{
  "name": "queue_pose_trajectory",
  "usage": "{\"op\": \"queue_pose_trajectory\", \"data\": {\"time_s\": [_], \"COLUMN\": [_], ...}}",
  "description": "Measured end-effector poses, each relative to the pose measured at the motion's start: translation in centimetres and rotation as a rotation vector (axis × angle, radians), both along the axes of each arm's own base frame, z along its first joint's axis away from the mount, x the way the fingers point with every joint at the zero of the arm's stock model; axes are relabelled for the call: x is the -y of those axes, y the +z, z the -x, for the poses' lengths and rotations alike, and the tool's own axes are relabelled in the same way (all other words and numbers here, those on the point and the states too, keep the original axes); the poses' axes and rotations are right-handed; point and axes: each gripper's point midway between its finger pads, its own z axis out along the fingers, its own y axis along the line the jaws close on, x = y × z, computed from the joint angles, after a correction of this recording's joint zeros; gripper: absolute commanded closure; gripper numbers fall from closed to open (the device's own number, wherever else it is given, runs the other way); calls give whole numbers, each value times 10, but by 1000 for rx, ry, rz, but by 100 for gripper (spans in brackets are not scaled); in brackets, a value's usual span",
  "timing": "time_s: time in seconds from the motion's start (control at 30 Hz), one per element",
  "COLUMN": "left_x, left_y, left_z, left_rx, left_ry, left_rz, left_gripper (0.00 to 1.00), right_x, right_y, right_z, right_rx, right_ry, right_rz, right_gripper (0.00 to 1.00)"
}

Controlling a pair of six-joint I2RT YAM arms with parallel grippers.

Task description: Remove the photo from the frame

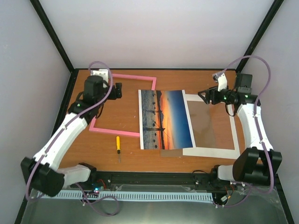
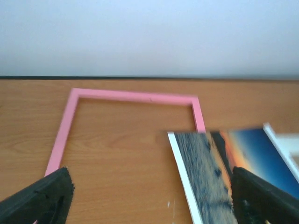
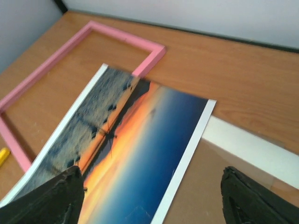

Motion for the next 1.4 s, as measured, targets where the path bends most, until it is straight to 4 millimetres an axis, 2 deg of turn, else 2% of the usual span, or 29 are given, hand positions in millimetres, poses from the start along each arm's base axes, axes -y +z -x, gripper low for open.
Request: {"op": "queue_pose_trajectory", "data": {"time_s": [0.07,0.1,0.17,0.3,0.4,0.53,0.67,0.87,1.03,1.2,1.4], "left_x": [-17,-26,-40,-60,-64,-63,-64,-64,-63,-64,-67], "left_y": [13,13,2,-50,-64,-57,-46,-30,-31,-46,-45], "left_z": [6,11,18,29,25,19,20,25,23,23,22], "left_rx": [85,118,145,96,55,58,94,144,167,153,157], "left_ry": [70,113,172,262,290,300,304,290,293,293,308], "left_rz": [-3,-5,-16,-71,-94,-94,-78,-55,-45,-59,-69], "left_gripper": [0,0,0,0,0,0,0,0,0,0,0], "right_x": [3,4,4,7,14,24,32,33,37,41,42], "right_y": [12,16,15,-7,-14,-9,-6,-3,-1,1,-1], "right_z": [-2,-1,3,7,2,-7,-12,-14,-15,-18,-18], "right_rx": [51,83,109,85,76,109,125,130,125,131,133], "right_ry": [-36,-50,-73,-120,-169,-229,-279,-296,-326,-348,-350], "right_rz": [5,2,-18,-33,-19,5,22,9,-3,-7,-16], "right_gripper": [13,12,7,0,0,0,0,0,0,0,0]}}
